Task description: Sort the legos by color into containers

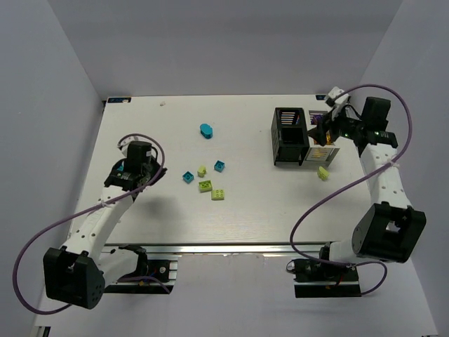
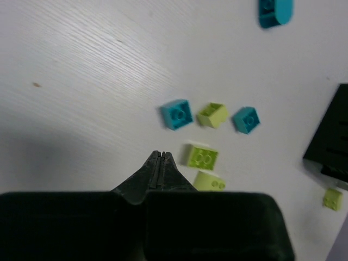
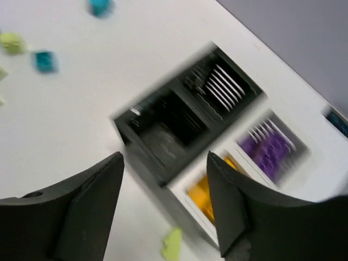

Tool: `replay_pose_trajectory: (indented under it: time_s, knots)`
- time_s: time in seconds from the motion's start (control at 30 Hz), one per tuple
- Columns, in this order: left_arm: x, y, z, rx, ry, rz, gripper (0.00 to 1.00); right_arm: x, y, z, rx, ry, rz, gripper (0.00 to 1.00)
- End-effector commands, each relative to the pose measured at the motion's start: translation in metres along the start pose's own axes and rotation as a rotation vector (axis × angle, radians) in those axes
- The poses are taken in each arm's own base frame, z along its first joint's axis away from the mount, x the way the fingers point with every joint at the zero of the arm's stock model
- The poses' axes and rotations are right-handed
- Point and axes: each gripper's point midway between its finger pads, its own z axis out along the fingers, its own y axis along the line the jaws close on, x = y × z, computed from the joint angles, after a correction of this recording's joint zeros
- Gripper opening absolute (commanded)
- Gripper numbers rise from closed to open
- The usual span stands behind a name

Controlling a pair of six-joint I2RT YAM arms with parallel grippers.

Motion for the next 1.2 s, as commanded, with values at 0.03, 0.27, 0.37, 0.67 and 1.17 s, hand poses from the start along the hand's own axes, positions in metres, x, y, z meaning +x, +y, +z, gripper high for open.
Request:
replay_pose_trajectory:
  time_s: [0.03, 0.27, 0.37, 0.67, 1.17]
  knots:
    - [-0.021, 0.041, -0.001, -0.121, -0.016, -0.051, 0.0, -0.035, 0.085, 0.011, -0.429, -0.17, -0.068, 0.5]
    - [-0.025, 0.078, 0.005, -0.183, -0.023, -0.205, 0.42, -0.028, 0.173, 0.054, -0.575, -0.043, 0.003, 0.17]
    - [-0.041, 0.099, 0.004, -0.251, -0.052, -0.261, 0.7, -0.029, 0.196, 0.067, -0.597, -0.015, 0.029, 0.49]
    - [-0.068, 0.143, 0.013, -0.44, -0.072, -0.414, 0.85, -0.032, 0.226, 0.09, -0.611, 0.014, 0.089, 0.85]
    - [-0.124, 0.184, 0.06, -0.618, 0.065, 0.149, 0.93, -0.015, 0.23, 0.098, -0.617, 0.048, 0.151, 0.85]
